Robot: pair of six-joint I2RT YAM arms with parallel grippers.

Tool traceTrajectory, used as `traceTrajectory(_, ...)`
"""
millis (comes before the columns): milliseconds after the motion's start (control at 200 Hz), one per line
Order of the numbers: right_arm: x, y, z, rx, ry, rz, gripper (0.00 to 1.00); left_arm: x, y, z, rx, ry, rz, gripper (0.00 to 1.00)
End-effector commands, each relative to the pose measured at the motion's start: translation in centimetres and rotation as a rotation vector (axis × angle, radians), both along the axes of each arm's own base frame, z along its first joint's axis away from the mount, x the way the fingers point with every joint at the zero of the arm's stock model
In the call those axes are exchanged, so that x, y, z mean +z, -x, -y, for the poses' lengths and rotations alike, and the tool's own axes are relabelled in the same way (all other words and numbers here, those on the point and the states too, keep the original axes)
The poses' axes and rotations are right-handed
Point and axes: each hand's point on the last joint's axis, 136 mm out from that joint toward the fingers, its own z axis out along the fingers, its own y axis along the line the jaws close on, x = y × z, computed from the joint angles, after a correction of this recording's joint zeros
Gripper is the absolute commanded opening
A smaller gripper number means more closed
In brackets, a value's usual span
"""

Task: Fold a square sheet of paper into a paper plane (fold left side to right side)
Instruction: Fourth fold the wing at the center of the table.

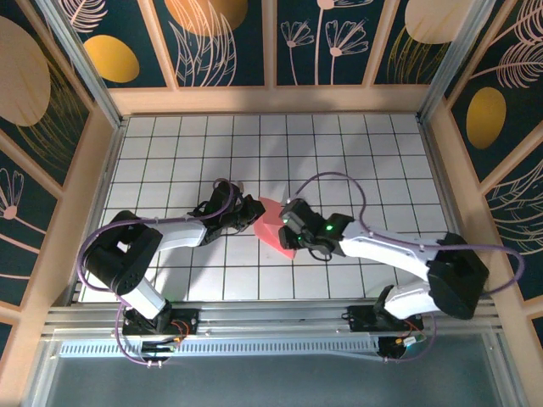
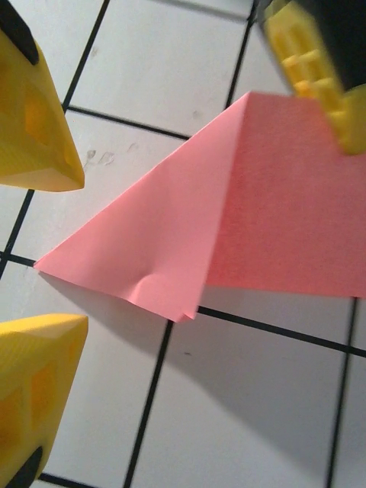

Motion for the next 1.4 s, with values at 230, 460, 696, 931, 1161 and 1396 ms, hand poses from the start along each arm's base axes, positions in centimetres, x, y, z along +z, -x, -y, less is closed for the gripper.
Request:
traceTrajectory(230, -3.5, 0.5, -1.5, -0.01, 0.232, 0.057, 0.49, 0.2, 0.2, 0.4, 0.009, 0.01, -0.024, 0.0)
traceTrajectory(460, -4.8, 0.5, -2.0, 0.009, 0.294, 0.075, 0.42, 0.2, 0.2, 0.4, 0.009, 0.006, -0.025, 0.0)
traceTrajectory(696, -5.2, 0.7, -1.9, 0.008, 0.308, 0.084, 0.37, 0.1, 0.3, 0.4, 0.007, 0.006, -0.027, 0.0)
traceTrajectory(931, -5.4, 0.8, -1.7, 0.009, 0.316, 0.084, 0.31, 0.0, 0.3, 0.3, 0.008, 0.0, -0.03, 0.0)
traceTrajectory(1161, -5.5, 0.8, -1.4, 0.005, 0.326, 0.088, 0.27, -0.2, 0.3, 0.3, 0.004, -0.008, -0.032, 0.0)
traceTrajectory(1396, -5.8, 0.8, -1.2, 0.004, 0.339, 0.089, 0.25, -0.3, 0.4, 0.2, 0.003, -0.011, -0.033, 0.0)
